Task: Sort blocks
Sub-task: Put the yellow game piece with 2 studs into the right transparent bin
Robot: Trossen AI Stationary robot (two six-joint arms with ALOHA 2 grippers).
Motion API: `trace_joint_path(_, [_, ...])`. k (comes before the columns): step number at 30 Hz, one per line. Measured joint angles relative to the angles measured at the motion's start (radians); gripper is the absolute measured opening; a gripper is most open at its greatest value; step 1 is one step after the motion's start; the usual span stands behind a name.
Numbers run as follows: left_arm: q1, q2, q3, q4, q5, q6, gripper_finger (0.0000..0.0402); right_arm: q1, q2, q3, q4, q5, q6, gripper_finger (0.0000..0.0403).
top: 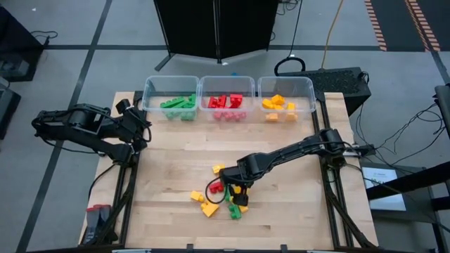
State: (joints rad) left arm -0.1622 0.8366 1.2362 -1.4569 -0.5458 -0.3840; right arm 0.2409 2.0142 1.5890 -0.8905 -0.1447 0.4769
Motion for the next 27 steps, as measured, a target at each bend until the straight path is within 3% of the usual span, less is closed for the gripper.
trace_joint_path(15, [0.0,0.0,0.0,0.0,-0.001,0.007,0.0,-0.022,0.163,0.007,-0.014,-0.014,0.015,0.0369])
trace_joint_path(18, [0.0,0.0,0.0,-0.001,-0.001,0.007,0.0,-0.025,0.17,0.006,-0.018,-0.007,0.03,0.0339])
trace_joint_path(24, [0.0,0.0,0.0,-0.001,-0.006,0.008,0.0,-0.028,0.172,0.005,-0.019,0.036,0.031,0.0234])
trace_joint_path(27, [0.0,0.0,0.0,-0.001,-0.007,0.008,0.0,-0.032,0.173,0.005,-0.02,0.033,0.035,0.0233])
